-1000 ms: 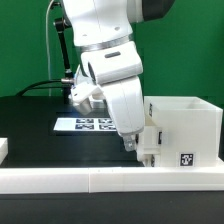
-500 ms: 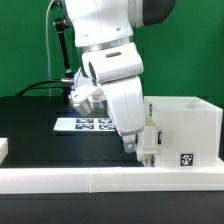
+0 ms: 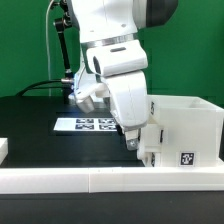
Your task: Assemble drawer
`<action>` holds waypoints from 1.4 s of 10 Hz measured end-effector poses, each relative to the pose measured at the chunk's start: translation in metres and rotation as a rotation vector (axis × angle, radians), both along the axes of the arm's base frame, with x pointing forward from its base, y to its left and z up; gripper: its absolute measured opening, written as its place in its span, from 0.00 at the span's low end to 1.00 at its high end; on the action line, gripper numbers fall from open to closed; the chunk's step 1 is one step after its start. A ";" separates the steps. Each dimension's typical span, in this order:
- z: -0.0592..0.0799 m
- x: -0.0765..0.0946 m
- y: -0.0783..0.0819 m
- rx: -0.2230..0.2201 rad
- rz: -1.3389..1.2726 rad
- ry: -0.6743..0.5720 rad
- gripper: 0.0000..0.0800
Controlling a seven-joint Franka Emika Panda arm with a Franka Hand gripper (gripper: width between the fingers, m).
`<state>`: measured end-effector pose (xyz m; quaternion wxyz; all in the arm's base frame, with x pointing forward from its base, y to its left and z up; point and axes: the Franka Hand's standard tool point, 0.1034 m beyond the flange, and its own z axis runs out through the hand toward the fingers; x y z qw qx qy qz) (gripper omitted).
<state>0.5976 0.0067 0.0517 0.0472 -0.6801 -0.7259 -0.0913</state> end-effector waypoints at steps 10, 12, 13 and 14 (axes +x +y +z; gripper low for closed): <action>0.003 0.002 0.000 -0.005 -0.002 -0.040 0.81; 0.000 0.002 0.011 0.004 -0.050 -0.023 0.81; 0.002 0.005 0.020 0.007 -0.067 -0.022 0.81; 0.002 0.005 0.025 0.009 -0.075 -0.019 0.81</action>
Offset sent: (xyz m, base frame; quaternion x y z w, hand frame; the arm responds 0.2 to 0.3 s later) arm 0.0000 0.0000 0.0000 0.0000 0.0000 0.0000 1.0000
